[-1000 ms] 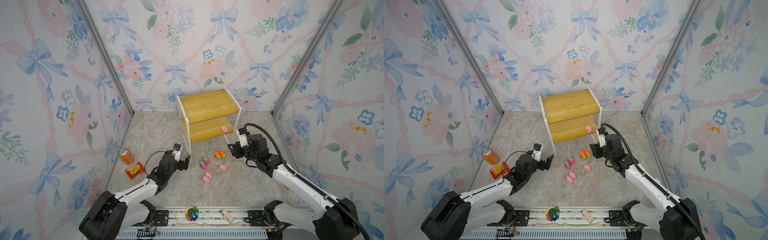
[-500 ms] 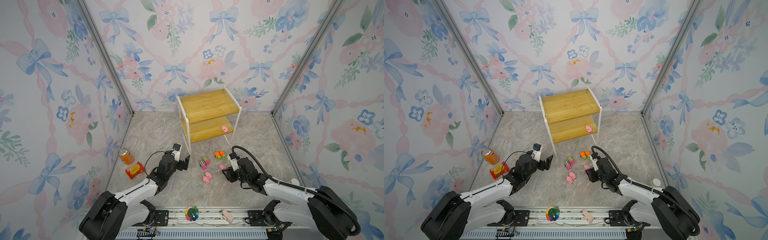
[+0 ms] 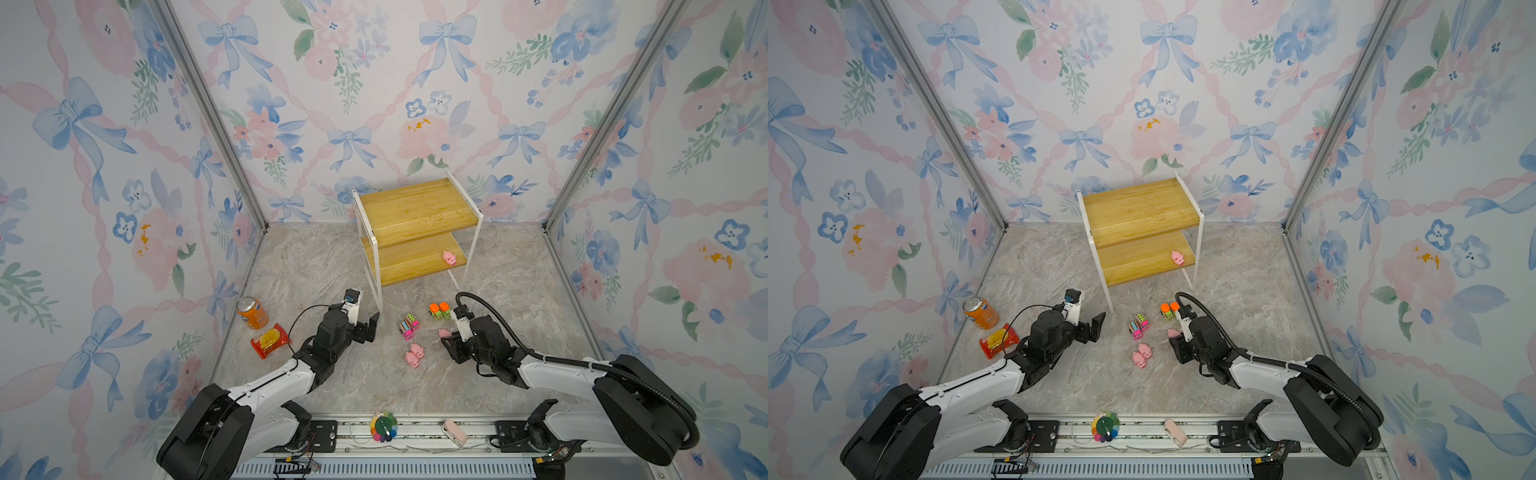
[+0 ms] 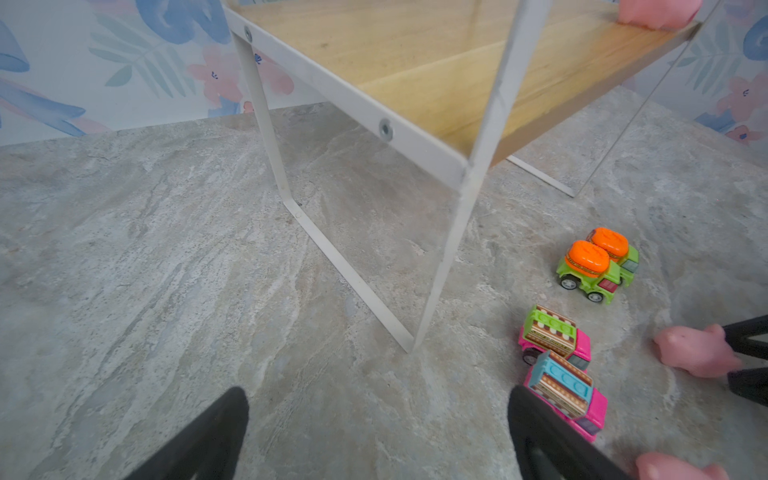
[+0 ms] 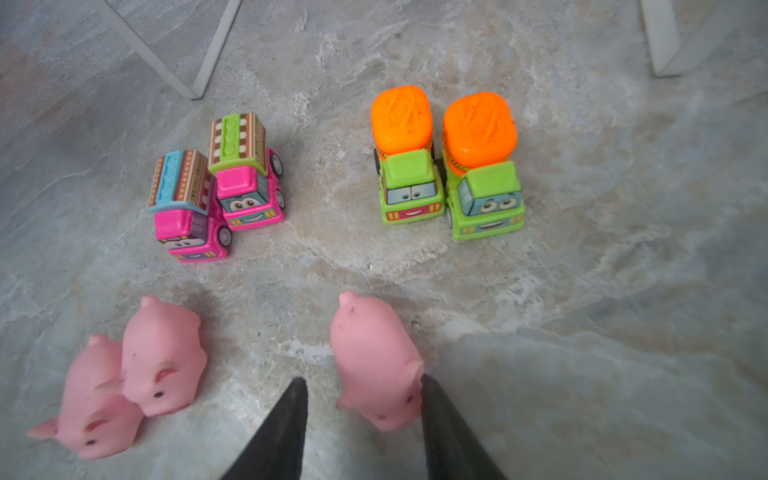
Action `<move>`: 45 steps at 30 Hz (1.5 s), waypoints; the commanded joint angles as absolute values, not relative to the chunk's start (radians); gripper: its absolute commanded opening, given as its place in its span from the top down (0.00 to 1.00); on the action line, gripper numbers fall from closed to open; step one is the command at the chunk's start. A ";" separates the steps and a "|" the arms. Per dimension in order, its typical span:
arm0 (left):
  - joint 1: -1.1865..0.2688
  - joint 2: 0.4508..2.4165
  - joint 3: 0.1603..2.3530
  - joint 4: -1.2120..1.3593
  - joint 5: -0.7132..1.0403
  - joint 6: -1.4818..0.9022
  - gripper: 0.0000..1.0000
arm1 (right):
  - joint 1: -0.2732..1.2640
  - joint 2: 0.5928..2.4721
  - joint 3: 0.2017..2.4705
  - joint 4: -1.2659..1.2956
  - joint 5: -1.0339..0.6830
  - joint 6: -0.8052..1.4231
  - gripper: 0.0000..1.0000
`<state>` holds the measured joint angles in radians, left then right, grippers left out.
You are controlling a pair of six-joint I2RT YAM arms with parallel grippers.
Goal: Place and organize the plastic toys onto the shelf
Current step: 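Lower the right gripper and grasp another pink pig, then carry the second pink pig with the right gripper onto the lower shelf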
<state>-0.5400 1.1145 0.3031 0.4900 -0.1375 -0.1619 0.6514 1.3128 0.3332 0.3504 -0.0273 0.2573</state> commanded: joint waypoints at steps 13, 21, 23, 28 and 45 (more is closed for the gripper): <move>-0.532 1.139 0.307 0.479 -0.126 -0.192 0.02 | 0.620 1.438 0.351 0.455 -0.082 0.230 0.59; -0.532 1.139 0.305 0.479 -0.128 -0.194 0.02 | 0.621 1.431 0.341 0.449 -0.106 0.248 0.68; -0.532 1.137 0.304 0.480 -0.129 -0.195 0.02 | 0.621 1.417 0.337 0.440 -0.109 0.258 0.70; -0.532 1.136 0.301 0.479 -0.128 -0.193 0.02 | 0.621 1.371 0.336 0.412 -0.113 0.284 0.71; -0.533 1.080 0.277 0.503 -0.004 -0.141 0.02 | 0.620 1.064 0.481 0.099 -0.078 0.283 0.72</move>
<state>-0.5400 1.1072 0.2985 0.4919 -0.0498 -0.1677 0.6281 1.1118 0.4107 0.2031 -0.1001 0.2955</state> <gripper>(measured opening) 0.979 0.279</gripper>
